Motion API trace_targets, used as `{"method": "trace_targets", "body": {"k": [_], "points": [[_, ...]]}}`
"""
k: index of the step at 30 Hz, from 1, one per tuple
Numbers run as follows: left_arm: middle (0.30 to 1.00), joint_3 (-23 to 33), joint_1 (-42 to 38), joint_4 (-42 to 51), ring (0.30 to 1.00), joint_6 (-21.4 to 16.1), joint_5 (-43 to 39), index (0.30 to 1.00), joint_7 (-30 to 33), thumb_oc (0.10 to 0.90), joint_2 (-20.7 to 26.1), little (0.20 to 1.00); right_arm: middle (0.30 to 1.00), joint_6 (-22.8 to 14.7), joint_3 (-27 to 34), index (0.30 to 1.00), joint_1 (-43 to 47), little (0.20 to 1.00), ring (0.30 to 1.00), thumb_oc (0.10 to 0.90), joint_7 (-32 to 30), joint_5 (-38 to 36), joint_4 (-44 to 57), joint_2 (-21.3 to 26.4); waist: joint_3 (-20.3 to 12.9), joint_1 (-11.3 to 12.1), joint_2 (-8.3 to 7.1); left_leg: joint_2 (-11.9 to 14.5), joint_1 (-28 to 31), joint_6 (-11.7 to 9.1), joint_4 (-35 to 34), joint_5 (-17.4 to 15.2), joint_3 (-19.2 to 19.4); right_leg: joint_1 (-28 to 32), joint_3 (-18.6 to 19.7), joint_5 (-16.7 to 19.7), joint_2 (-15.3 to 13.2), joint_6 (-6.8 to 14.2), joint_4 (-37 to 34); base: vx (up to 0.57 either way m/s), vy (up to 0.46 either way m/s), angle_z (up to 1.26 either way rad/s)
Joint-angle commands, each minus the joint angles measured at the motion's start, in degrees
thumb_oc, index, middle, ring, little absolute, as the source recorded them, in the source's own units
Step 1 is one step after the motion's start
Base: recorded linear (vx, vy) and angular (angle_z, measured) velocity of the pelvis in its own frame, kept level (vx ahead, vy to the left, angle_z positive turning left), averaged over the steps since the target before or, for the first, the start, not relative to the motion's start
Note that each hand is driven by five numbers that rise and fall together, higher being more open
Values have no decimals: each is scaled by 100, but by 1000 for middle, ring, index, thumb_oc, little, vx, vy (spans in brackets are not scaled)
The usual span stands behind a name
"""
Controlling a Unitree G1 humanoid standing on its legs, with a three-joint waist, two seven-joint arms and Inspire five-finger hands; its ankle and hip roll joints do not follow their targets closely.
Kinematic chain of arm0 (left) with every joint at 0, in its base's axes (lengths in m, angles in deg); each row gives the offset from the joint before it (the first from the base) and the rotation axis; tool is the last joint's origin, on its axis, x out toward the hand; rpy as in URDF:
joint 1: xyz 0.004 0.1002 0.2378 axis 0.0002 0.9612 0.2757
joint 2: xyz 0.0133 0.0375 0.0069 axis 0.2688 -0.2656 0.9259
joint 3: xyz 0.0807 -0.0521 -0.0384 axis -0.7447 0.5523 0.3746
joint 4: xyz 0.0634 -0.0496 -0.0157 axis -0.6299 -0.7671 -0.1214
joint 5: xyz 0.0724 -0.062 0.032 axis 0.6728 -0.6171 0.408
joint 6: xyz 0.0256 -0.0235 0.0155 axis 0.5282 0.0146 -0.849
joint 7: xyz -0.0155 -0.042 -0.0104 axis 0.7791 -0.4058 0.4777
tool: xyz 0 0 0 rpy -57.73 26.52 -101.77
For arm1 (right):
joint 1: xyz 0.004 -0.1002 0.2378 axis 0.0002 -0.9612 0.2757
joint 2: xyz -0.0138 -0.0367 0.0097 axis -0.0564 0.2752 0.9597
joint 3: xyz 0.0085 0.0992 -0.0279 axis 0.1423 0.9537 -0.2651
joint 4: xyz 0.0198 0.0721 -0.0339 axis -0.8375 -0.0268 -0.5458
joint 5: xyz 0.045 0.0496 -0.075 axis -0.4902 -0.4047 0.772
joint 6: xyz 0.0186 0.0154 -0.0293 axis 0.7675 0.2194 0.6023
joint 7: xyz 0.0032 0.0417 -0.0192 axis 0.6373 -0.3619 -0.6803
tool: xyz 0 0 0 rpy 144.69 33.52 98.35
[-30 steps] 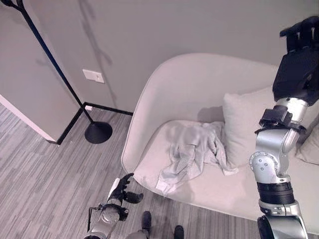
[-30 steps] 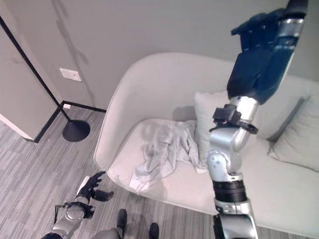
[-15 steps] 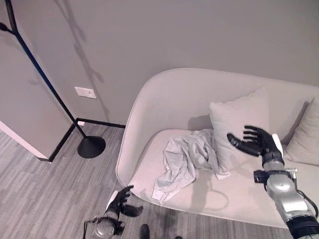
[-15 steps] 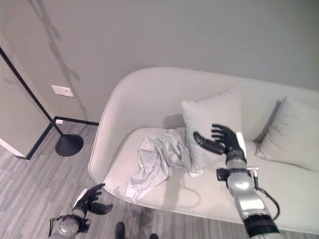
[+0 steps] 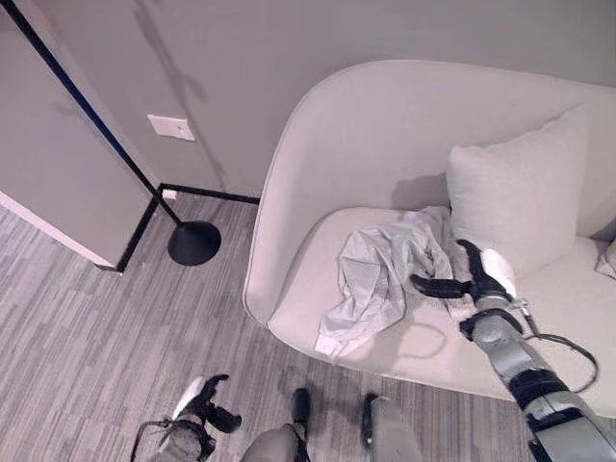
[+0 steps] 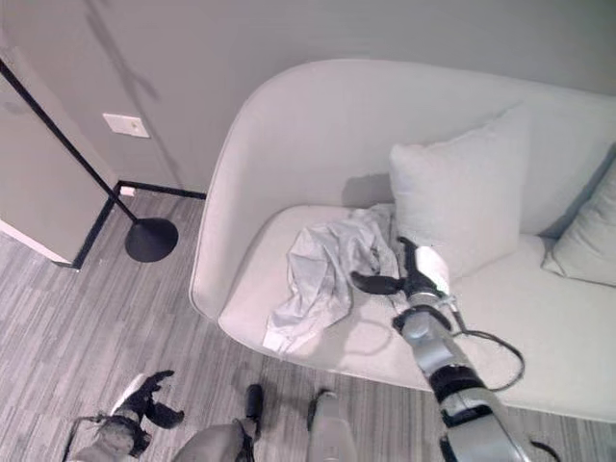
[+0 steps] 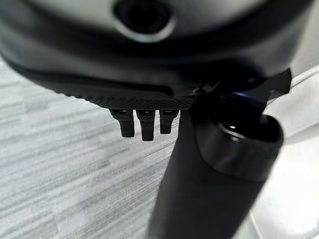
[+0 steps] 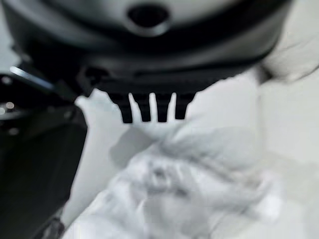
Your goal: Hang the clothes on the sofa on the clothes rack.
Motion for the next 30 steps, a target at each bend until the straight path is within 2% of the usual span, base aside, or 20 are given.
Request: {"method": "trace_targets", "body": {"k": [1,2,3,4,5,7,15,21,23,30], "points": [[900,61,-66,311,900,-398,19,900,304,800,76,900,900,25,204,900,348,900,900,800,-541,114,-281,377,-221,38,-18,354,-41,-441,373,-825,-269,803,43,806,165,-20,-1194,98,-293,56],[900,-82,-134,445,900,-464,94,900,395,800,6,900,900,54,242,900,513,900,900,800,-692,153,-453,404,-254,46,-4,333,-314,-464,293,-720,-396,699,97,1058,184,-36,-1396,49,-279,72],[900,-360,-250,551,900,-549,173,900,532,800,-136,900,900,48,285,900,690,900,900,800,-1039,126,-678,440,-269,40,74,419,-539,-523,129,-519,-480,558,-24,1111,224,-80,-1394,11,-269,123],[900,-570,-299,627,900,-597,342,900,559,800,-140,900,900,13,338,900,780,900,900,800,-1120,15,-801,447,-264,36,111,428,-613,-536,91,-467,-548,504,-41,1091,233,-101,-1361,42,-234,86],[900,-1068,-407,747,900,-665,791,900,629,800,-88,900,900,-53,299,900,1088,900,900,800,-1339,-68,-1048,522,-233,71,201,460,-748,-570,-24,-357,-629,338,-92,1003,260,-137,-1228,23,-110,58],[900,-1240,-450,735,900,-660,945,900,729,800,-99,900,900,-92,264,900,1277,900,900,800,-1479,-138,-1146,606,-176,105,316,479,-792,-600,-147,-263,-665,195,-128,889,278,-159,-1051,29,-62,-7],[900,-1123,-383,393,900,-574,1008,900,958,800,-290,900,900,-175,430,900,1233,900,900,800,-1957,129,-345,797,-83,91,534,478,-735,-632,-461,-122,-718,94,-192,766,251,-149,-884,49,-10,5],[900,-1035,-437,195,900,-534,795,900,1037,800,-417,900,900,-234,312,900,1451,900,900,800,-1725,-301,-650,622,-55,114,636,458,-782,-645,-461,-132,-753,6,-192,718,239,-150,-794,47,-17,8],[900,-1171,-493,226,900,-526,753,900,990,800,-469,900,900,-188,-1,900,1580,900,900,800,-1363,-540,-1102,414,-44,126,702,446,-791,-649,-461,-125,-759,-34,-182,682,239,-154,-711,51,-15,4],[900,-1653,-596,496,900,-577,1060,900,1001,800,-417,900,900,98,-670,900,1939,900,900,800,-1033,-259,-2485,-122,-1,206,943,403,-821,-654,-461,-100,-867,-89,-227,555,223,-154,-527,44,-22,4]]}}
